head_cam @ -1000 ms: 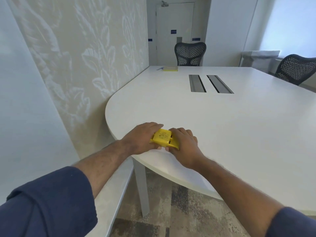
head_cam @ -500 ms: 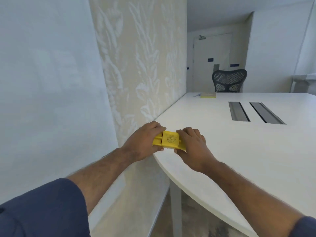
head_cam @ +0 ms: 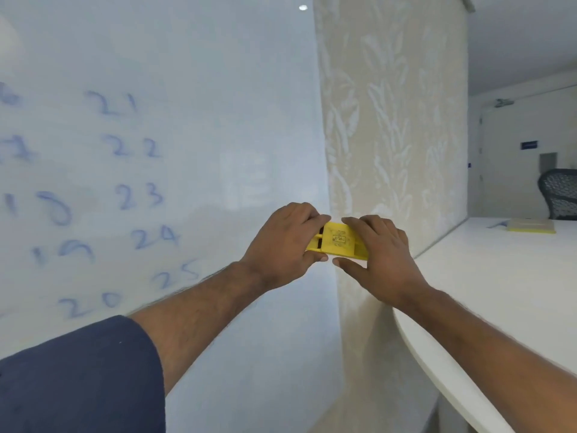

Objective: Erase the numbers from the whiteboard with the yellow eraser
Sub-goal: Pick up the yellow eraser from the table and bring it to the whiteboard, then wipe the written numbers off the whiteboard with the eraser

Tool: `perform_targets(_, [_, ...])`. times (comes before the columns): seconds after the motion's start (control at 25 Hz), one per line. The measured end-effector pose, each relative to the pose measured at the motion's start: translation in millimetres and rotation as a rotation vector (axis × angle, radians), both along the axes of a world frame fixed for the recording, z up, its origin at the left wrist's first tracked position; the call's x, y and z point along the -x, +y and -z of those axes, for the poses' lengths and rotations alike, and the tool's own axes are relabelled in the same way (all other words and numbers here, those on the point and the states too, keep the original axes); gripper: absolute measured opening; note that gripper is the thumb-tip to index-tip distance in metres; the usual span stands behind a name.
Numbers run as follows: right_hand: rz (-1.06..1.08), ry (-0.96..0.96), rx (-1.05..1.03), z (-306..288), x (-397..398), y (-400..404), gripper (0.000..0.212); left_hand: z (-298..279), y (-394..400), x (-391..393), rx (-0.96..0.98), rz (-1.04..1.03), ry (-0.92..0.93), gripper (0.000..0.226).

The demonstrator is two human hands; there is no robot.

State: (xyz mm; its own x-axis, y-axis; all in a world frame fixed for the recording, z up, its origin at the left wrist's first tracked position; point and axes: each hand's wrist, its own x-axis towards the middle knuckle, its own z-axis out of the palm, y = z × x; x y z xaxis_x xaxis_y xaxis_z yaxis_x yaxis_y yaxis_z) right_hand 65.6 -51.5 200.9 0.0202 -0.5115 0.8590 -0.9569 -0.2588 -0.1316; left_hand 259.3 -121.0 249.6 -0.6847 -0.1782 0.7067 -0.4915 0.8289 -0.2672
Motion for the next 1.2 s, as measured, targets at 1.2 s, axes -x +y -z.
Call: perform_targets(1.2, [-0.702,0.294,0.439,-178.7,-412.1,21.8,0.056,-133.1,176.6,-408.4,0.462,-0.794,0.097,0.061])
